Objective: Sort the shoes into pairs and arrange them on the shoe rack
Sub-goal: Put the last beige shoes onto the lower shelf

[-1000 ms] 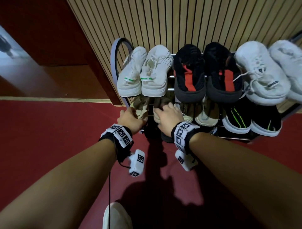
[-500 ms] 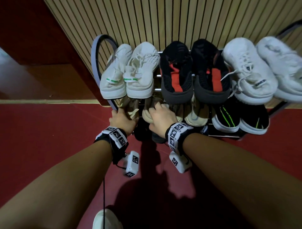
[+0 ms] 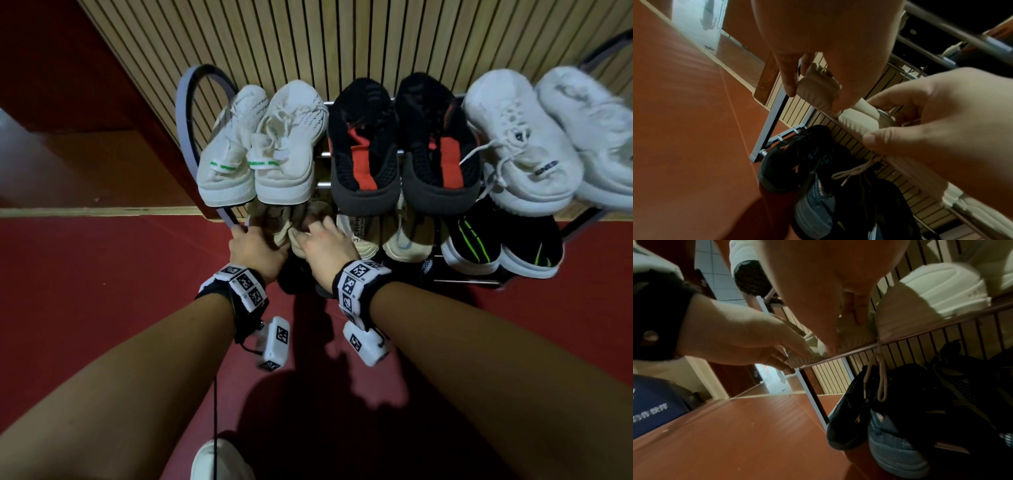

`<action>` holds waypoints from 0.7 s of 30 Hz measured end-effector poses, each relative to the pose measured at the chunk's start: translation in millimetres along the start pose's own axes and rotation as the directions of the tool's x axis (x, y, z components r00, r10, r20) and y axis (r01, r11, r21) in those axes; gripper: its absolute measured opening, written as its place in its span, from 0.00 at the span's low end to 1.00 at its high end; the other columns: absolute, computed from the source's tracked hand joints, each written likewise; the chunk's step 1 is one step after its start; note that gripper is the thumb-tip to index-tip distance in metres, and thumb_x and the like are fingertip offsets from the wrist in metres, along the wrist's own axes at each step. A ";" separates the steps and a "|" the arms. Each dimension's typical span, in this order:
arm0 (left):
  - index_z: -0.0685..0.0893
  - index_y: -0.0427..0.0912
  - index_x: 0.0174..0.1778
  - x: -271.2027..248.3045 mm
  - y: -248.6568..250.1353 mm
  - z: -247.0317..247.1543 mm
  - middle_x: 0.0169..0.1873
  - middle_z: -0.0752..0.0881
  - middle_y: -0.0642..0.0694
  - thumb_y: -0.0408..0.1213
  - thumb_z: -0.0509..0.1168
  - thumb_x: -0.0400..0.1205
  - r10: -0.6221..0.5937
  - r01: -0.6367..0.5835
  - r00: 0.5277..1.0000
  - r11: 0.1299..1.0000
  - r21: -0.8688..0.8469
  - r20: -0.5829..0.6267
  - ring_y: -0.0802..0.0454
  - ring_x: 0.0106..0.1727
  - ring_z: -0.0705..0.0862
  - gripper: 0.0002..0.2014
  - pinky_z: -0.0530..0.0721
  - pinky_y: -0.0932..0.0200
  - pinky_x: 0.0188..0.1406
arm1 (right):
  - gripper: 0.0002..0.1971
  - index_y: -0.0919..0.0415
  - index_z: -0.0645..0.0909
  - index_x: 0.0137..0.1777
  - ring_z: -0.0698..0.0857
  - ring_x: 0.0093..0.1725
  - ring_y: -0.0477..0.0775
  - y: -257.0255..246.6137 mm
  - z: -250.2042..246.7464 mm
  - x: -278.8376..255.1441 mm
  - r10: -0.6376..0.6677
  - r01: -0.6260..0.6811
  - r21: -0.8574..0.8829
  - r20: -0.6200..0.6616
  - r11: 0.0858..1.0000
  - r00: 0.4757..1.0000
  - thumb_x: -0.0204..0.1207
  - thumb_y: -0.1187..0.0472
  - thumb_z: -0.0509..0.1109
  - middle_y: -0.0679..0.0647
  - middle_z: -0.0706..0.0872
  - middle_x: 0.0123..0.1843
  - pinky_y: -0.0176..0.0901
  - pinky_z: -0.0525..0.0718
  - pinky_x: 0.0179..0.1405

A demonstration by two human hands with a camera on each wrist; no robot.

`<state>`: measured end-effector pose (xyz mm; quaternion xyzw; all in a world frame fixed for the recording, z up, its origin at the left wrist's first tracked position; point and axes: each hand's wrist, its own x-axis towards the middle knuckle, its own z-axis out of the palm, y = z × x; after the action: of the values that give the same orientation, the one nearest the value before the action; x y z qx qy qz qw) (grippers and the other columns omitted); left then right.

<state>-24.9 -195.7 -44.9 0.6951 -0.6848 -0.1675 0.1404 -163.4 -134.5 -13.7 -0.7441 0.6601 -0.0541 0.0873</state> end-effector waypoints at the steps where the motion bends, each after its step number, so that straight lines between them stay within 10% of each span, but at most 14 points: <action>1: 0.78 0.42 0.67 0.3 -1.3 -0.8 0.63 0.73 0.38 0.61 0.72 0.70 0.015 -0.015 1.000 1.000 0.010 0.015 0.32 0.60 0.80 0.35 0.82 0.42 0.62 | 0.22 0.57 0.71 0.75 0.70 0.68 0.65 -0.8 1.4 0.4 0.006 -0.006 0.001 -0.006 1.000 1.000 0.81 0.66 0.57 0.60 0.73 0.67 0.52 0.74 0.58; 12: 0.78 0.39 0.62 -21.7 29.9 -11.1 0.65 0.76 0.34 0.53 0.66 0.75 0.015 -0.005 0.999 0.978 0.211 -0.050 0.34 0.68 0.70 0.25 0.74 0.43 0.61 | 0.22 0.54 0.75 0.69 0.74 0.67 0.61 12.3 -10.5 -11.4 -0.068 0.065 0.126 0.022 0.990 0.997 0.74 0.66 0.64 0.54 0.72 0.69 0.52 0.81 0.49; 21: 0.83 0.41 0.52 -55.3 94.8 7.7 0.51 0.84 0.31 0.43 0.66 0.74 0.291 -0.291 0.957 0.953 0.079 0.017 0.32 0.57 0.78 0.14 0.75 0.46 0.55 | 0.19 0.55 0.78 0.67 0.78 0.63 0.66 61.8 -37.1 -70.1 0.055 -0.051 0.086 -0.041 0.995 0.998 0.77 0.64 0.61 0.59 0.79 0.62 0.57 0.82 0.55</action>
<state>-114.3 -142.3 -9.3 0.5915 -0.7863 -0.1189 0.1334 -239.5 -74.1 12.7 -0.7206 0.6785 -0.0960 0.1058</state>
